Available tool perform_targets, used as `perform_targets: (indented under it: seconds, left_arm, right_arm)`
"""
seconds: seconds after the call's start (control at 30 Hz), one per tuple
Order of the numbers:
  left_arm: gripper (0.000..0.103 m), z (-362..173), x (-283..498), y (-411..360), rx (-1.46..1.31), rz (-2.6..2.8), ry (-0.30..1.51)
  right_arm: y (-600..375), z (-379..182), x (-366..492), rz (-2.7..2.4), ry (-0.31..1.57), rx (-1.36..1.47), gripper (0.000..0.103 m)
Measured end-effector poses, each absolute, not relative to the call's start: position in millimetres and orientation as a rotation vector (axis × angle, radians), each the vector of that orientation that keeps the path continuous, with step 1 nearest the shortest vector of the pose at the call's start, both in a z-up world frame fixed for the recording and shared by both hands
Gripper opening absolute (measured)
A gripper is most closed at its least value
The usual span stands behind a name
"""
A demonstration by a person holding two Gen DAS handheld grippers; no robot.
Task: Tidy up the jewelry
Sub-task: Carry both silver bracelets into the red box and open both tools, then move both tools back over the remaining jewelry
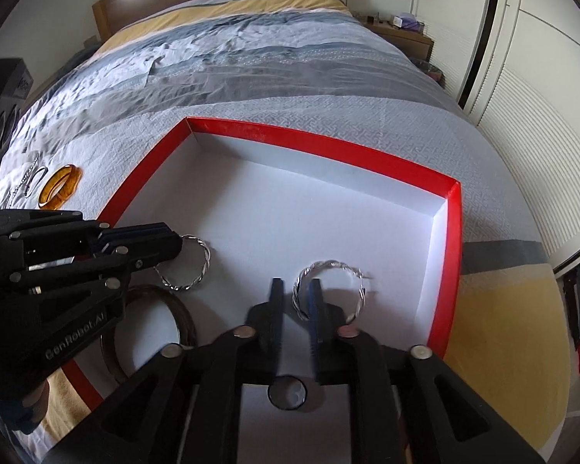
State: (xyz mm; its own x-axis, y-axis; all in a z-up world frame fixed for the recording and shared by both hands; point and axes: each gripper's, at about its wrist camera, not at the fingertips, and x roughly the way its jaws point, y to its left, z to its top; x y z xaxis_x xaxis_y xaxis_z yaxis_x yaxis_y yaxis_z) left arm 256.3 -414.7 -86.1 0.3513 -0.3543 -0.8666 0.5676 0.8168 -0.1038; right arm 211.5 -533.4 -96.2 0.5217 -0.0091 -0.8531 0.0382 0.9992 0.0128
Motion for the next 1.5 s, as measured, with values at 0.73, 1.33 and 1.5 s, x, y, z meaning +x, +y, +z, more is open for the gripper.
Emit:
perform_targets:
  seconds: [0.73, 1.33, 1.5]
  left_arm:
    - [0.024, 55.3, 104.1, -235.9, 0.172, -0.521, 0.906]
    - [0.032, 116.5, -1.5, -96.4, 0.152, -0.357, 0.739]
    - [0.032, 124.9, -12.2, -70.4, 0.124, -0.343, 0.713]
  right_arm:
    - [-396.3, 44.5, 43.1, 0.001, 0.849, 0.082, 0.037]
    - [-281.4, 93.7, -43.6, 0.08, 0.775, 0.059, 0.04]
    - [-260.2, 104.2, -49.7, 0.087, 0.76, 0.033, 0.042]
